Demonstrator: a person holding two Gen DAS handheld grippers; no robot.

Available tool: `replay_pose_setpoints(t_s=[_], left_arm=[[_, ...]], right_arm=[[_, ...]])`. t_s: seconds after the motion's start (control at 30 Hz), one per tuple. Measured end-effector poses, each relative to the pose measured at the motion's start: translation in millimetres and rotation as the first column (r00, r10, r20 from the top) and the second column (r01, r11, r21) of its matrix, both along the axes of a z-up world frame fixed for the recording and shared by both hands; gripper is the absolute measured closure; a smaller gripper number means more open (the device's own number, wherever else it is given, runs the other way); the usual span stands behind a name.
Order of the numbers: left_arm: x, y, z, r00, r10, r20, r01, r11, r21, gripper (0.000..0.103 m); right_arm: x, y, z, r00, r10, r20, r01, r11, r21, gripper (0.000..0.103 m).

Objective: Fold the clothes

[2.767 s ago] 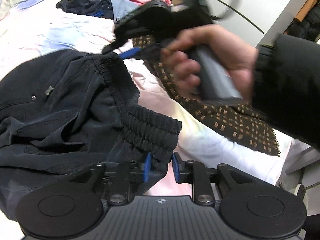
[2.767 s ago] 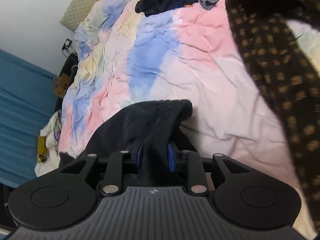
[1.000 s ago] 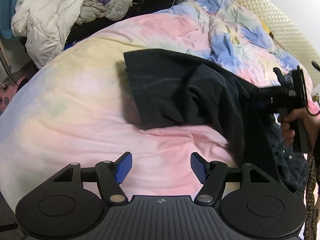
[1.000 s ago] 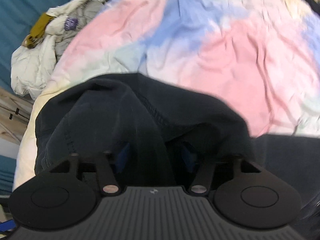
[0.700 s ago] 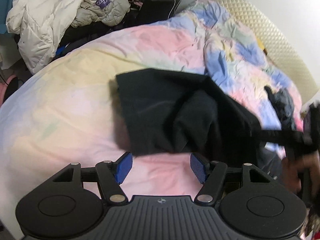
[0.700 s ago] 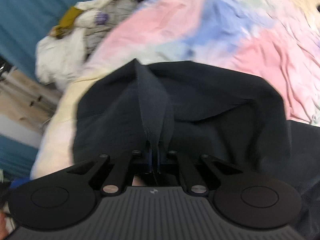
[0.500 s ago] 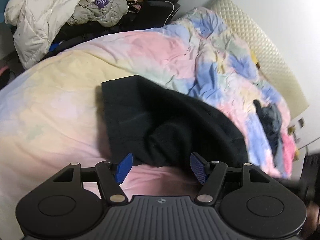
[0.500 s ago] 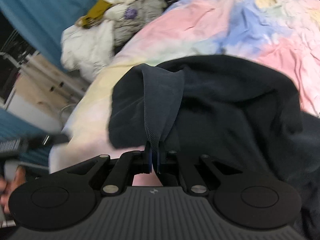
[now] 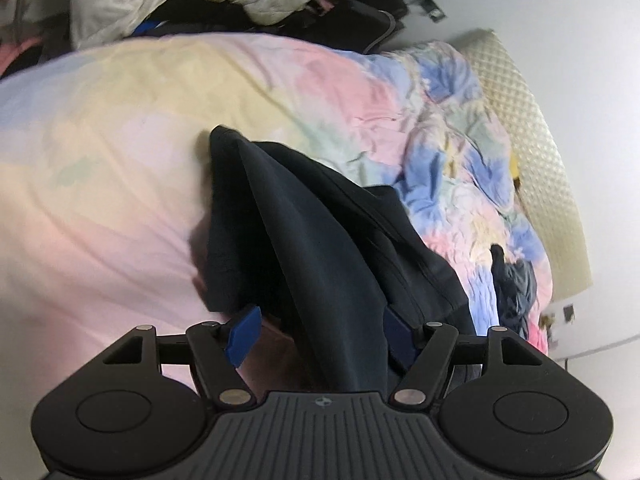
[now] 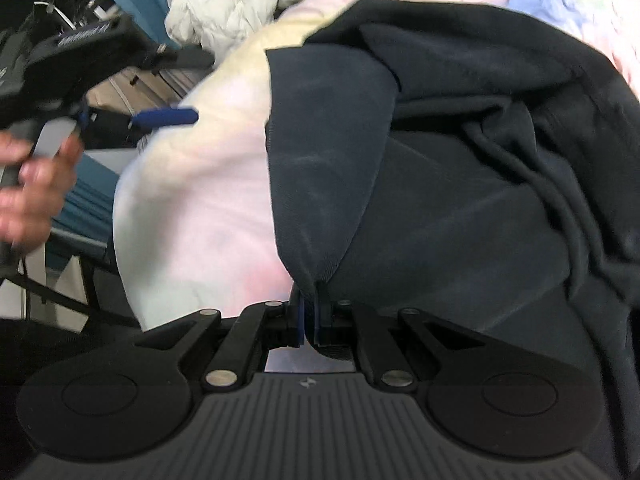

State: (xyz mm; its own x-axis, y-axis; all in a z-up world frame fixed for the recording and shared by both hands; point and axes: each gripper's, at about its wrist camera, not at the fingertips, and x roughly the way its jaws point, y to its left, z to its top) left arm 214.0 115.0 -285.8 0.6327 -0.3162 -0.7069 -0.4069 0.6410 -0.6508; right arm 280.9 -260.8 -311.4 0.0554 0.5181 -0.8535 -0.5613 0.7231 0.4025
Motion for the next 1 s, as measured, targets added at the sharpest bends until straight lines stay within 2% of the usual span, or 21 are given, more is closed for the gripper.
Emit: replay_pose_setpoints(t_s=[0.17, 0.4, 0.5, 0.6, 0.63, 0.7, 0.8, 0.9, 1.0], left_arm=[[21, 20, -47, 0.996, 0.079, -0.051, -0.082, 0.995, -0.054, 0.037], [65, 51, -86, 0.977, 0.208, -0.048, -0.211, 0.975, -0.069, 0.042], [79, 63, -103, 0.965, 0.250, -0.073, -0.257, 0.960, -0.113, 0.056], [91, 68, -115, 0.956, 0.269, -0.120, -0.284, 0.948, -0.140, 0.076], [91, 70, -111, 0.956, 0.272, -0.107, -0.285, 0.948, -0.140, 0.090], [92, 74, -102, 0.957, 0.279, -0.082, -0.288, 0.947, -0.141, 0.098], [87, 80, -73, 0.962, 0.272, -0.007, -0.270, 0.954, -0.130, 0.100], [80, 85, -27, 0.966, 0.238, 0.099, -0.229, 0.969, -0.094, 0.101], [68, 91, 16, 0.958, 0.209, 0.195, -0.199, 0.977, -0.071, 0.101]], right_arm=[[-13, -11, 2, 1.000, -0.022, -0.003, 0.022, 0.999, -0.027, 0.099], [-22, -19, 25, 0.999, -0.033, 0.039, 0.035, 0.998, -0.047, 0.099], [-27, -21, 31, 0.998, -0.039, 0.043, 0.041, 0.997, -0.059, 0.099], [-29, -19, 34, 0.998, -0.049, 0.044, 0.051, 0.997, -0.065, 0.099], [-30, -19, 35, 0.998, -0.052, 0.043, 0.055, 0.996, -0.067, 0.099], [-30, -16, 35, 0.998, -0.054, 0.043, 0.057, 0.996, -0.073, 0.099], [-29, -10, 31, 0.998, -0.042, 0.038, 0.045, 0.996, -0.079, 0.098], [-26, -3, 25, 0.999, -0.027, 0.034, 0.029, 0.997, -0.076, 0.098], [-23, 2, 25, 0.999, -0.022, 0.042, 0.025, 0.998, -0.062, 0.098]])
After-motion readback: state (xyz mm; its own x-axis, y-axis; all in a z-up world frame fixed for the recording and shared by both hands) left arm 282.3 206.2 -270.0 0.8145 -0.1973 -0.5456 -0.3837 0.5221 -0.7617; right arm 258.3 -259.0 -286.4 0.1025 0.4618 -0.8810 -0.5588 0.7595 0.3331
